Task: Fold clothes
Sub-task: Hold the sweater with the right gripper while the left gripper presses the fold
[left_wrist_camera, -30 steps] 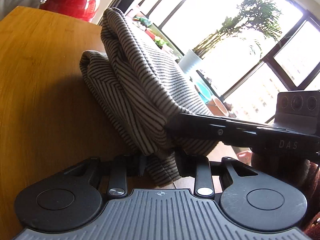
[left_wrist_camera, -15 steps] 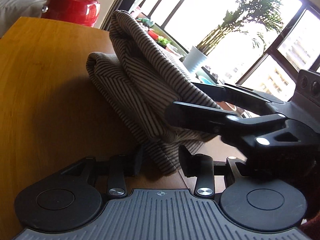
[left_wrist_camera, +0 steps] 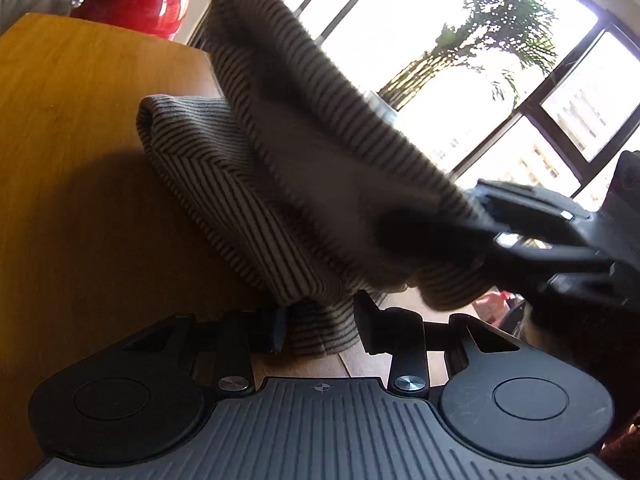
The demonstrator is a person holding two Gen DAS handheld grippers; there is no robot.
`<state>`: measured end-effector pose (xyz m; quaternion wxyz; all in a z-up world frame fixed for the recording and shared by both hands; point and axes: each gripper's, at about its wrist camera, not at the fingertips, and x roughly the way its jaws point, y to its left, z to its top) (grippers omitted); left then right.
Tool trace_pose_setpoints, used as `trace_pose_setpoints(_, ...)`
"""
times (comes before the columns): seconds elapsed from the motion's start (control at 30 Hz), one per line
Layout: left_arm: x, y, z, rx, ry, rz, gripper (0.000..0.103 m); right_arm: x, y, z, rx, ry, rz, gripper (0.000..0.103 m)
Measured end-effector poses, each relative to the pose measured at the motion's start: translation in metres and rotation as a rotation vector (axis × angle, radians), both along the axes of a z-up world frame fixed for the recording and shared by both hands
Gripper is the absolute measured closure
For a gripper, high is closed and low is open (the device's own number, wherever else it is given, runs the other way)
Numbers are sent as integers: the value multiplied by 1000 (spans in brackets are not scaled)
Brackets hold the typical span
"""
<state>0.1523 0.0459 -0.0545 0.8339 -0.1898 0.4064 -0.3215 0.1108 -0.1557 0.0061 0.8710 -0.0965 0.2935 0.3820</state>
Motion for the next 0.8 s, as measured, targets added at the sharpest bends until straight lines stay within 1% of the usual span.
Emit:
trace_pose_setpoints(0.07,-4,6,3,26,-6,3,67,2,1,-9,3,15,-4,85)
trace_pose_setpoints(0.1,-6,11,6,40,-11,11,63,2,1,-12,8,17,-4,84)
trace_pose_setpoints(0.17,-9,27,13,61,-21,51,57,-2,7,-14,-20,-12,3,82)
trace_pose_setpoints(0.2,-10,35,17,63,-27,75,56,-5,11,-17,-42,-32,7,80)
trace_pose_setpoints(0.27,-9,51,29,54,-49,129,55,-12,20,-24,-83,-68,12,74)
trace_pose_setpoints(0.33,-8,62,48,37,-96,180,55,-22,28,-31,-117,-114,12,64)
trace_pose_setpoints(0.43,-1,56,74,-12,-172,182,55,-33,40,-38,-154,-171,8,52)
trace_pose_setpoints(0.47,3,51,80,-29,-191,171,56,-35,43,-40,-161,-184,5,52)
trace_pose_setpoints(0.53,15,31,83,-26,-200,135,56,-37,46,-40,-163,-194,0,52)
trace_pose_setpoints(0.57,22,19,84,-19,-202,117,57,-37,45,-39,-150,-186,0,51)
trace_pose_setpoints(0.63,36,2,74,49,-180,105,57,-34,35,-32,-88,-140,7,46)
trace_pose_setpoints(0.67,43,-5,65,87,-154,110,61,-31,26,-26,-38,-102,14,46)
trace_pose_setpoints(0.7,53,-6,56,103,-126,120,68,-28,15,-19,19,-61,20,46)
trace_pose_setpoints(0.77,62,1,48,72,-96,135,72,-22,-11,-5,141,-2,1,46)
trace_pose_setpoints(0.8,63,5,46,54,-88,140,72,-19,-23,0,187,14,-14,47)
